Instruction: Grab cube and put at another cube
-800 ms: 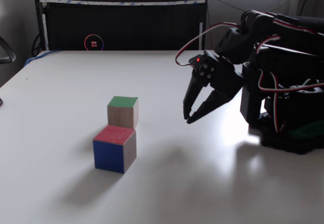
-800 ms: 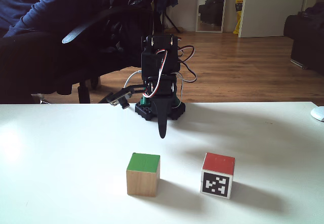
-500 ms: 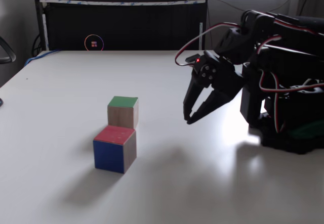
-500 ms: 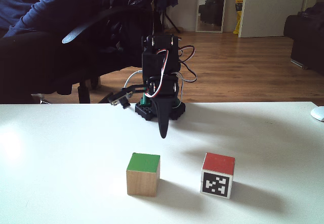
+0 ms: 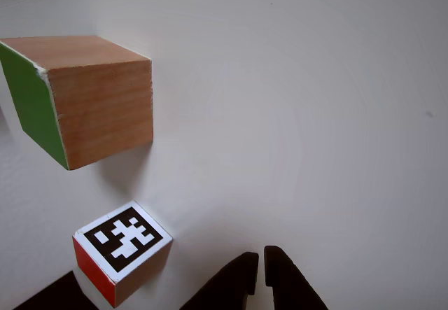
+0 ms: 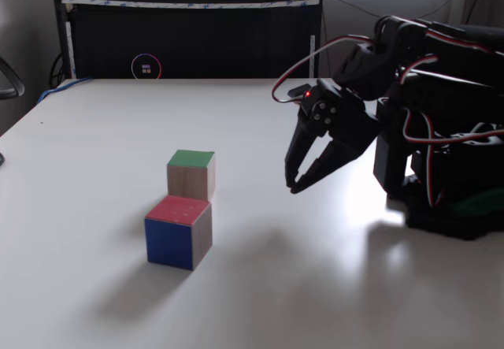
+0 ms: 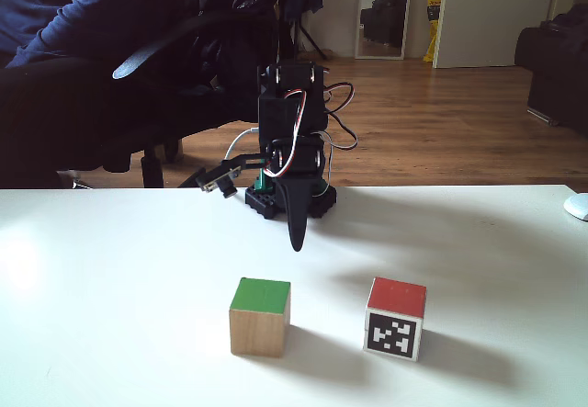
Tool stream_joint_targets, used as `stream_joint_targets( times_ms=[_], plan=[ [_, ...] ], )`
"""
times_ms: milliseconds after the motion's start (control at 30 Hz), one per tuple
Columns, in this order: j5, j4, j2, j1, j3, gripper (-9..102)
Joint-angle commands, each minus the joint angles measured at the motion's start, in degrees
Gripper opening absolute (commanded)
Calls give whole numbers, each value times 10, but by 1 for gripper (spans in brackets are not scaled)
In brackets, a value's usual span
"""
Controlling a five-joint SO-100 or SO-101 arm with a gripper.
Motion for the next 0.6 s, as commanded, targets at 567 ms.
stream_joint_targets(
  times_ms=[567],
  plan=[
    [18, 10, -3, 2, -63, 16]
  ],
)
